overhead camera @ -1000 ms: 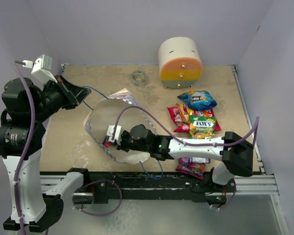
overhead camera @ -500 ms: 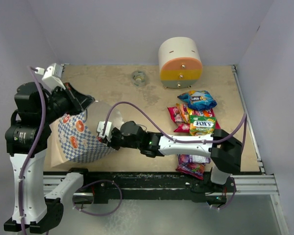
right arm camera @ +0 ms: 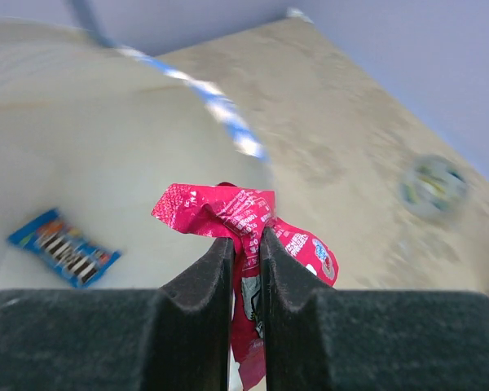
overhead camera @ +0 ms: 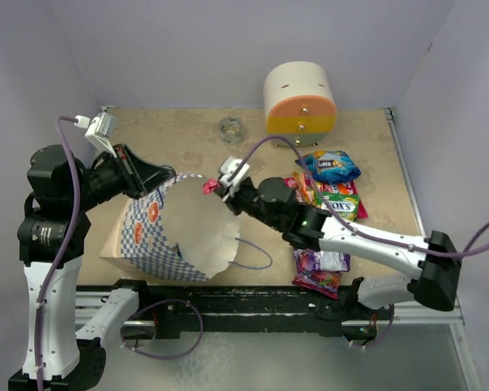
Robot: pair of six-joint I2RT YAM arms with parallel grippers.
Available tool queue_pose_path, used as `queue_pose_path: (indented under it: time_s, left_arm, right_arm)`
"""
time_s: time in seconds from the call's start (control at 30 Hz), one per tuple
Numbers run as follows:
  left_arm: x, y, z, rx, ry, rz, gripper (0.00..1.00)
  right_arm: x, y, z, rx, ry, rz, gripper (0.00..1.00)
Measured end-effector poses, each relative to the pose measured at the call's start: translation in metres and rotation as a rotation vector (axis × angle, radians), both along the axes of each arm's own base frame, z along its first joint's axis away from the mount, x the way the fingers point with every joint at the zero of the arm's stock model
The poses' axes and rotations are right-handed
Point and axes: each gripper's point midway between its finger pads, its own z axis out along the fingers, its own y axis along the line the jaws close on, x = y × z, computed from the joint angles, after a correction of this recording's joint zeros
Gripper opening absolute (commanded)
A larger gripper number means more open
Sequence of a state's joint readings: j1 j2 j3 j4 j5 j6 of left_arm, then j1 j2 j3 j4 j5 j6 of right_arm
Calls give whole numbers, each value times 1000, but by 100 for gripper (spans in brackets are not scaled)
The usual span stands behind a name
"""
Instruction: Take the snacks out of the paper bag
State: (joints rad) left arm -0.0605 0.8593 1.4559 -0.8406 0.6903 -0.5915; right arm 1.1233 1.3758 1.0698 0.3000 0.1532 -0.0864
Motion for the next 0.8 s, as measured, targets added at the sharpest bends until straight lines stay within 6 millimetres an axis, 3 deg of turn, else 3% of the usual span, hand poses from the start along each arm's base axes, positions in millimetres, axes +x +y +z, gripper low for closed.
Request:
queue_pose_path:
  time_s: [0.13,0.37,0.5,0.7,0.8]
  left_arm:
    - [4,-11,2,-41,-15,-78,0]
    - [4,-21,-4,-74,-2,-171,0]
    - [-3,-23,-10,-75,13,-195,0]
    - [-17,-25,-16,-70,28,-228,0]
    - [-23,-25,-19,-60,34,-253,0]
  right_arm:
    - [33,-62,5,24,11,-209,0]
    - [77,-179,-29,1,121,-630,0]
    - [88,-222,-43,-1,168,-793,0]
    - [120,-297,-98,-3,346,-1078,0]
    - [125,-322,-121,-2,417,-1164,0]
